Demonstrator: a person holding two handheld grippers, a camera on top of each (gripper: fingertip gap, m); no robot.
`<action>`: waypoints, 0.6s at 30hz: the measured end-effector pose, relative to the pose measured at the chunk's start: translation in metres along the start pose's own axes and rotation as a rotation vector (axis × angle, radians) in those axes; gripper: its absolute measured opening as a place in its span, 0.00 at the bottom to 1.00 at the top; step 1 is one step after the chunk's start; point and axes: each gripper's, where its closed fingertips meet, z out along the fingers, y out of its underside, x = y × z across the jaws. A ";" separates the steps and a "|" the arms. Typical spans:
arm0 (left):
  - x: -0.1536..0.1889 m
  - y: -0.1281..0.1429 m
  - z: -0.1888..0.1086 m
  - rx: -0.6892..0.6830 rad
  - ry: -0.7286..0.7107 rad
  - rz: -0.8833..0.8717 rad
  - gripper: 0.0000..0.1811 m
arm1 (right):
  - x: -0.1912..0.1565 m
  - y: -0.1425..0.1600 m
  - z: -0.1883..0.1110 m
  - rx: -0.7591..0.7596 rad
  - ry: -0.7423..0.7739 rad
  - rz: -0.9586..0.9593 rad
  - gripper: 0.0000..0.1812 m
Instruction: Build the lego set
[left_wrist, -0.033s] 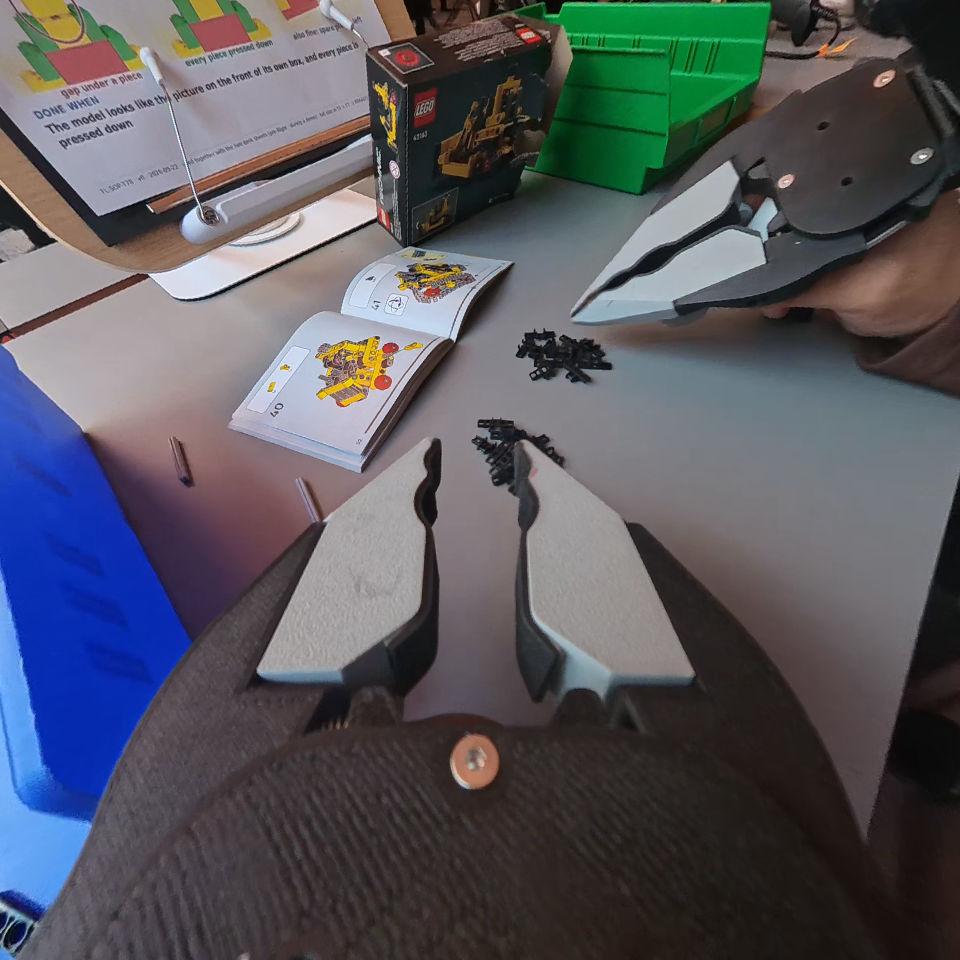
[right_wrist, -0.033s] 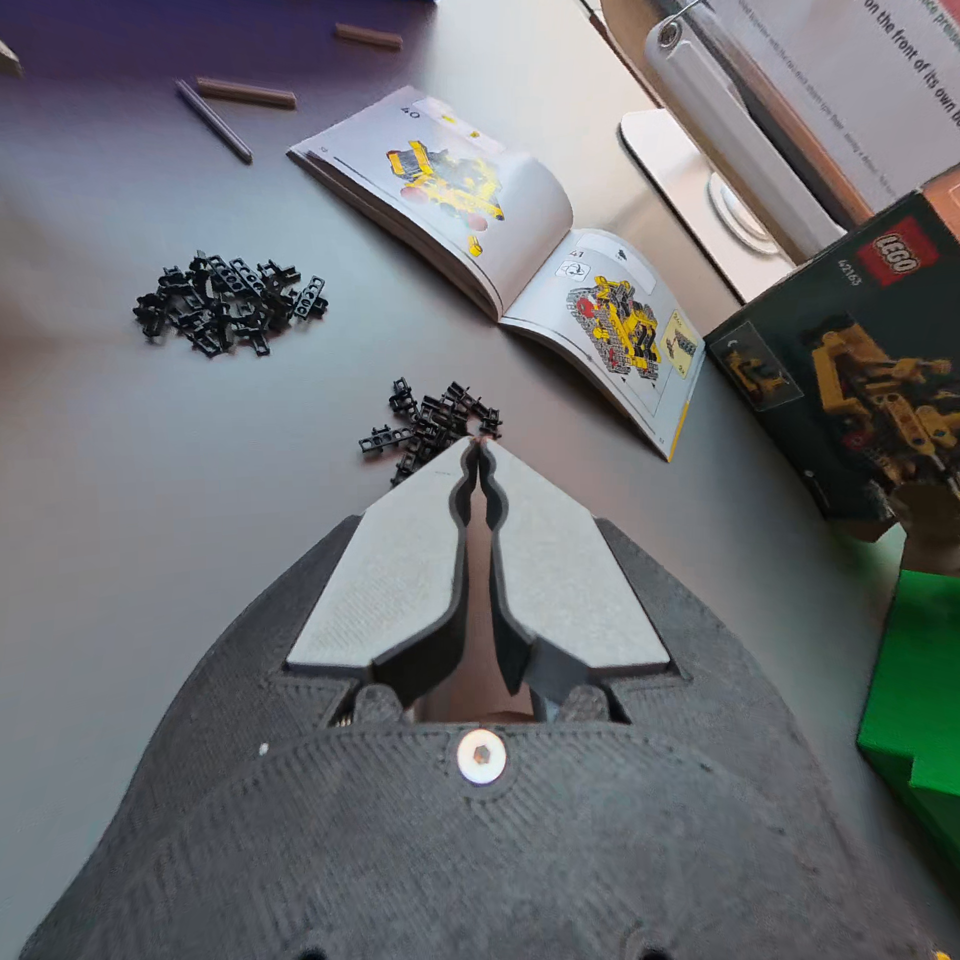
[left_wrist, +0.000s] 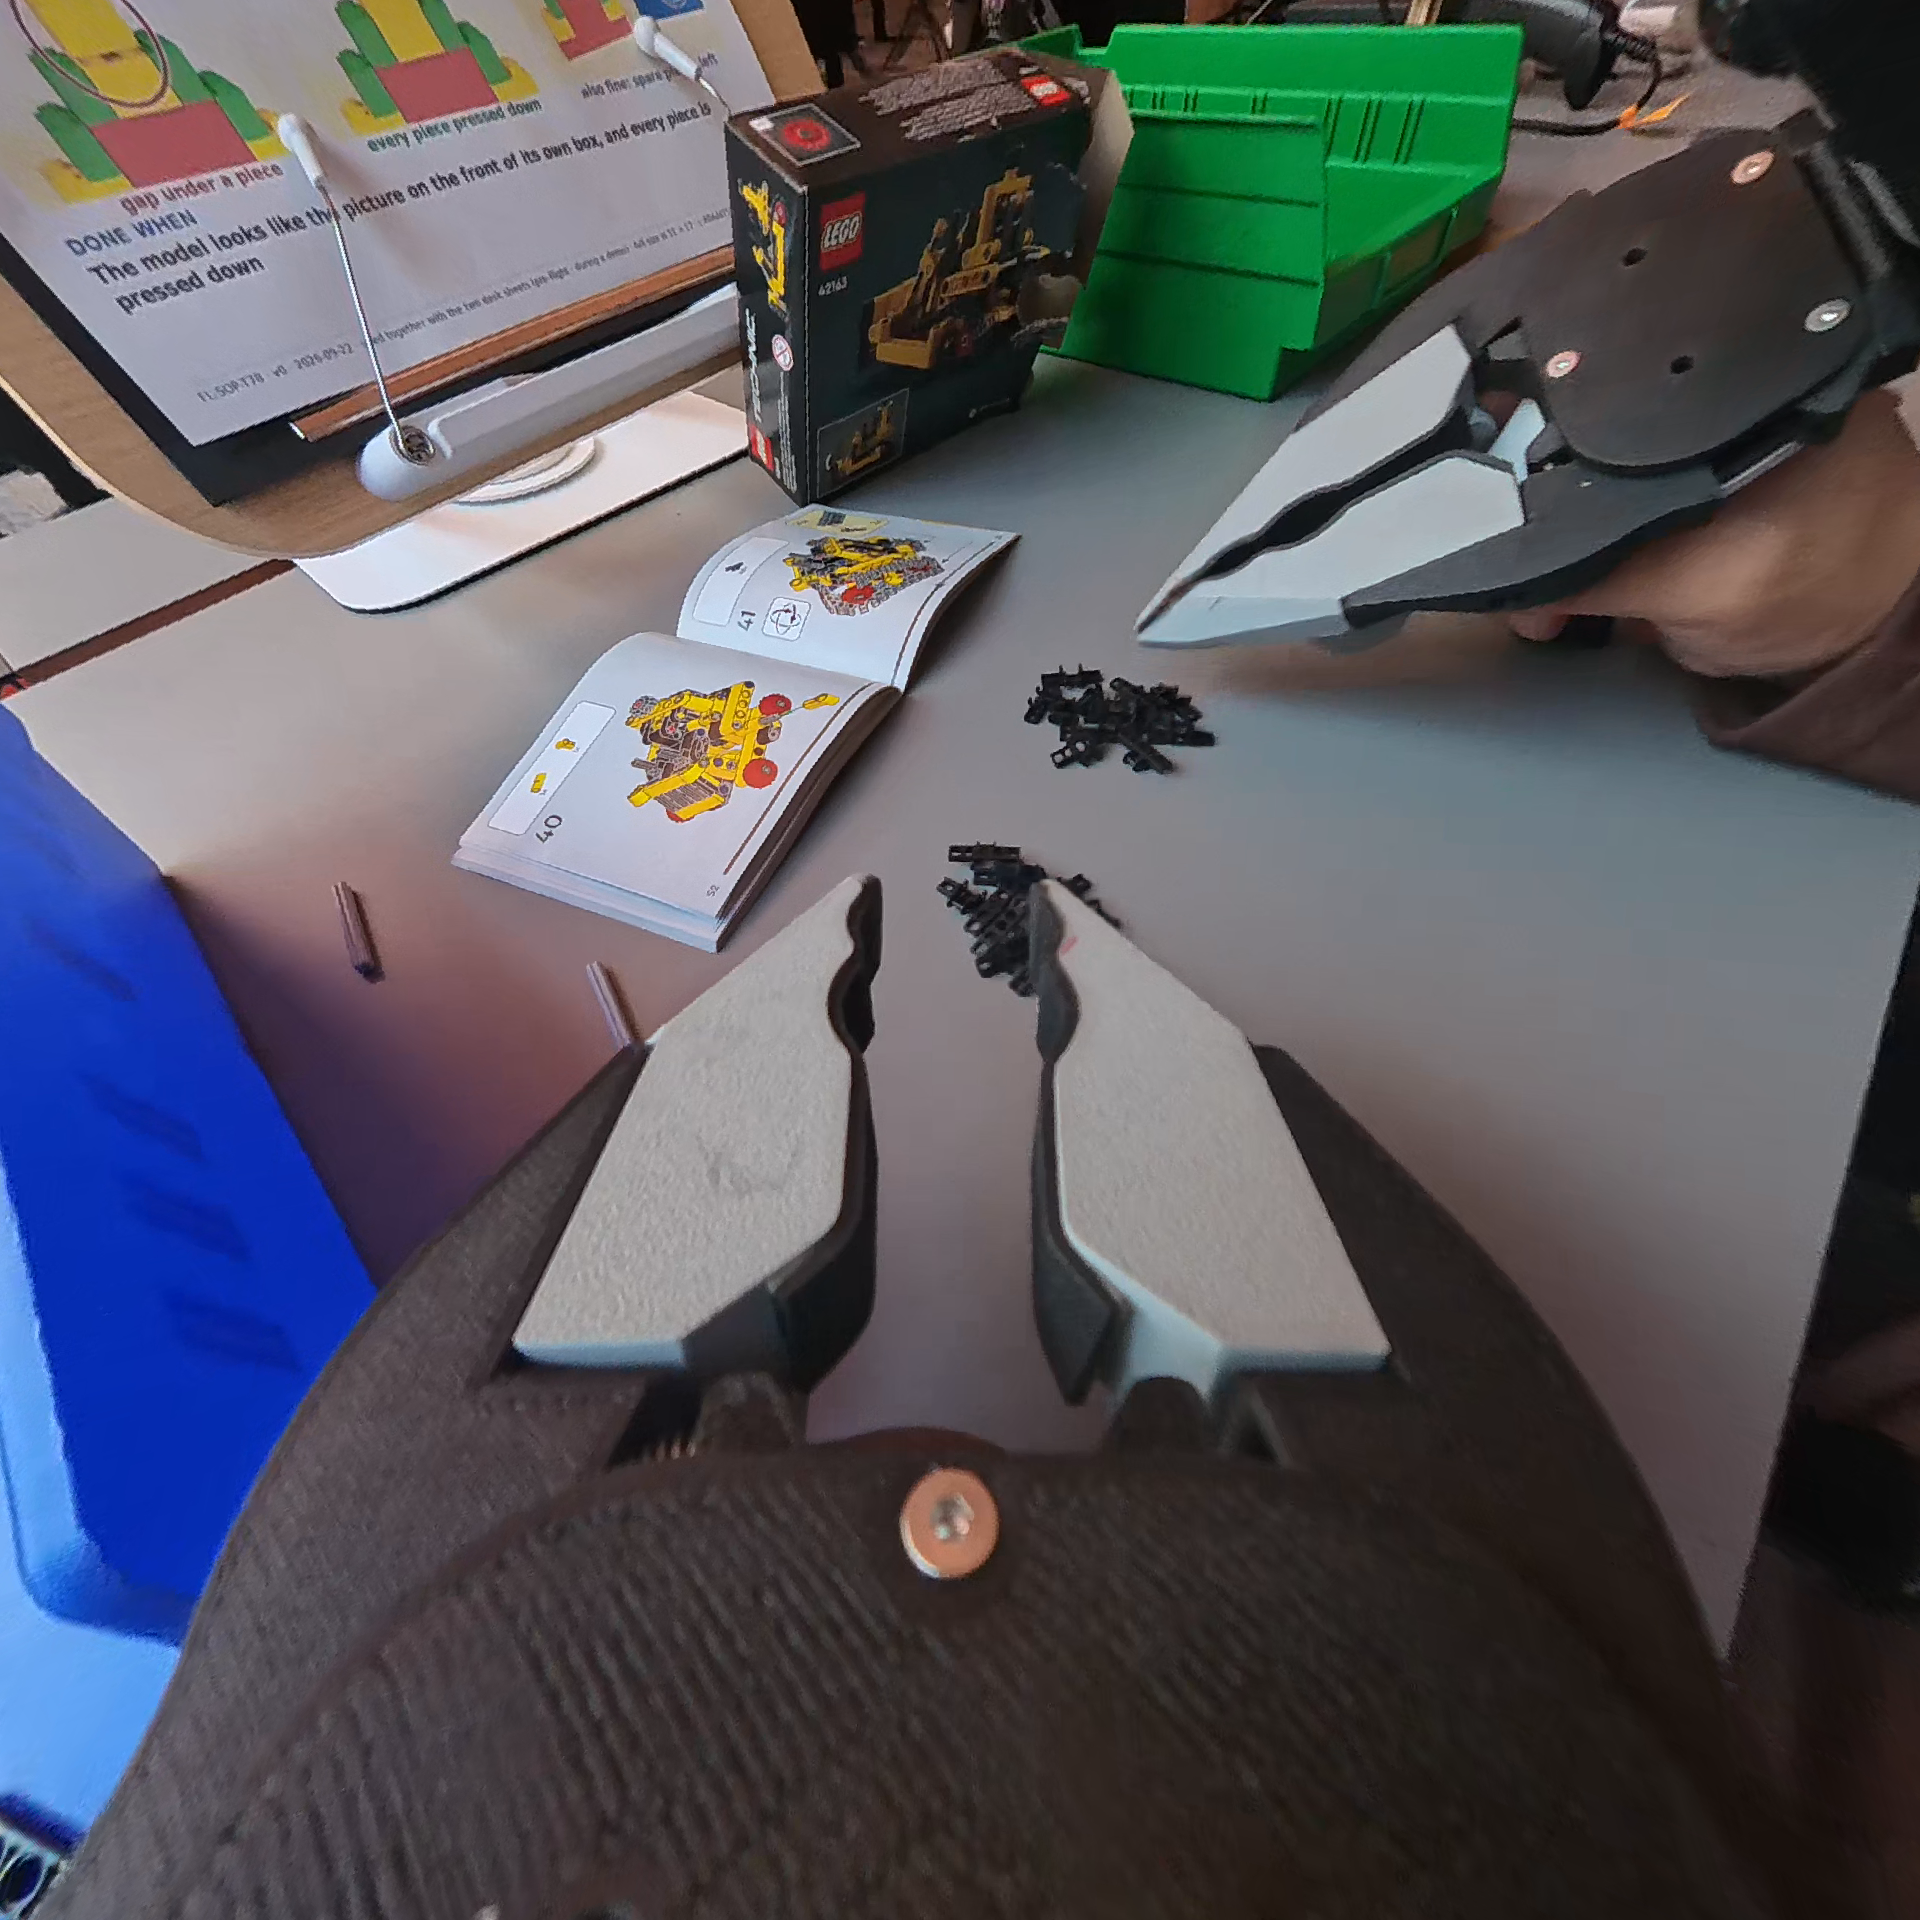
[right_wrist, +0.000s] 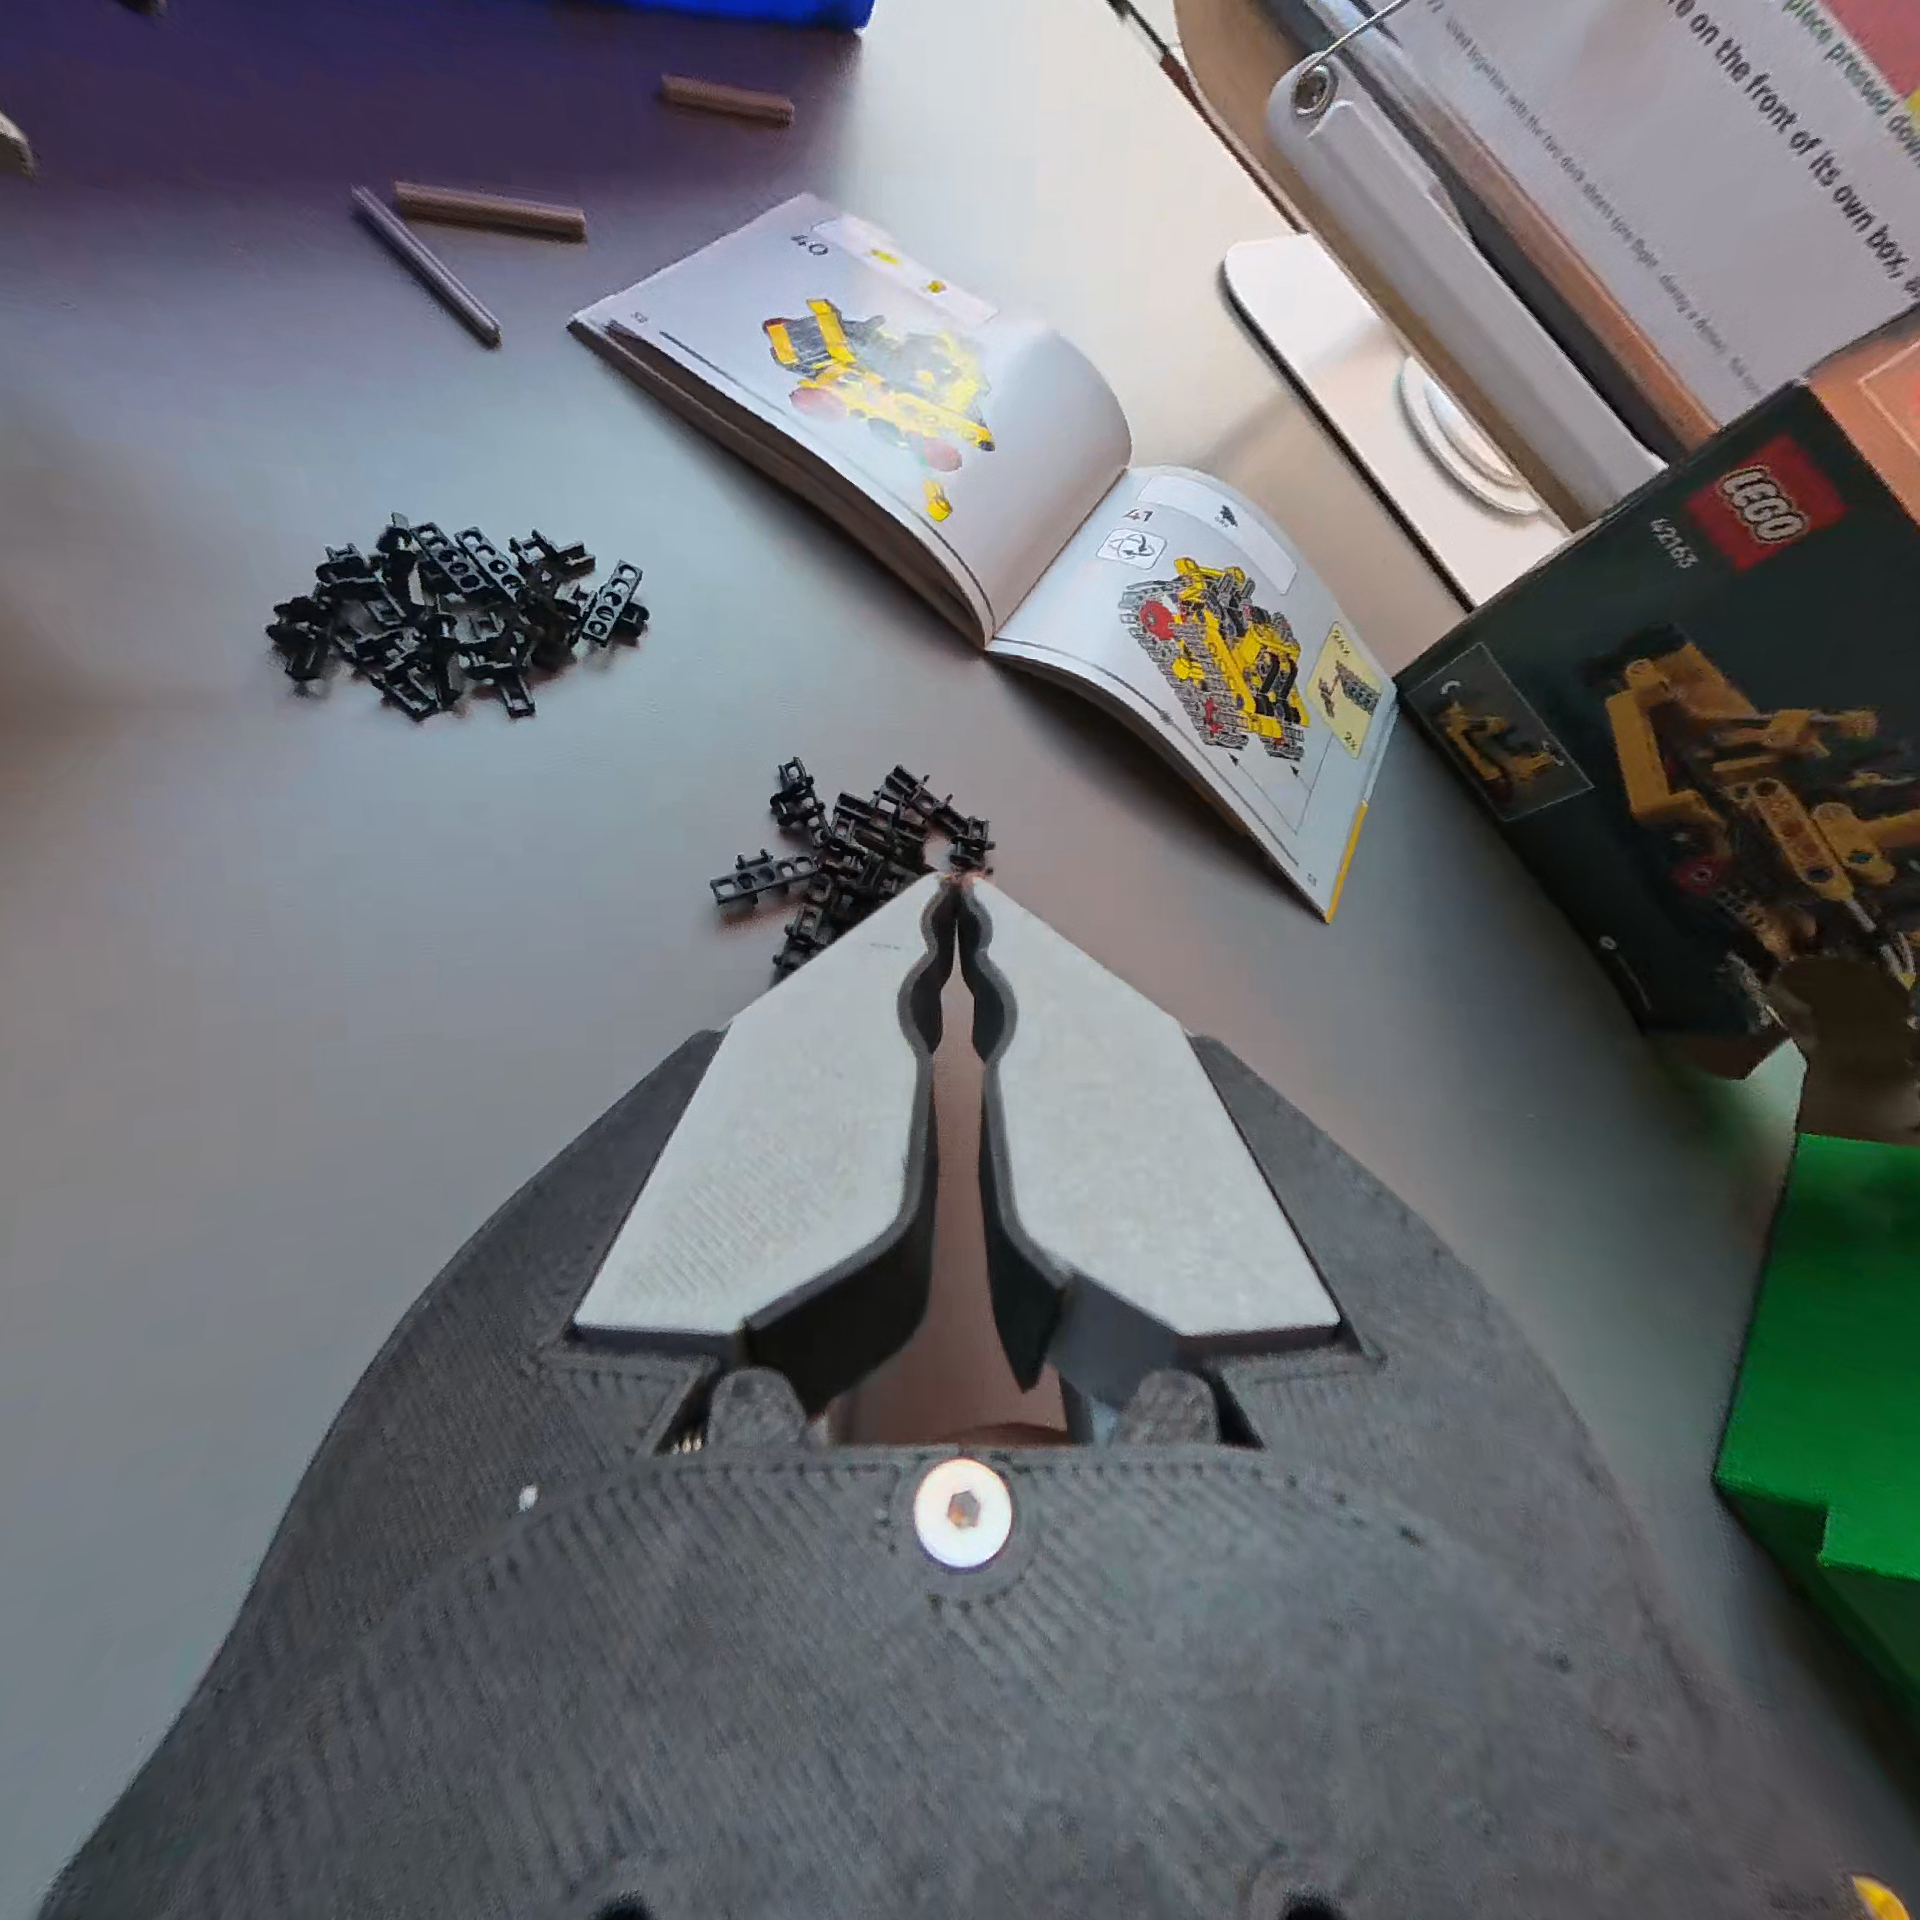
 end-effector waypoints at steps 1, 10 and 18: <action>0.002 -0.001 -0.001 0.008 0.004 0.003 0.14 | 0.002 -0.001 -0.002 0.014 0.001 0.019 0.00; 0.027 -0.022 -0.013 0.144 0.085 0.097 0.20 | 0.014 -0.007 -0.013 0.090 0.005 0.122 0.00; 0.044 -0.025 -0.017 0.179 0.131 0.177 0.26 | 0.008 -0.010 -0.017 0.104 0.002 0.089 0.00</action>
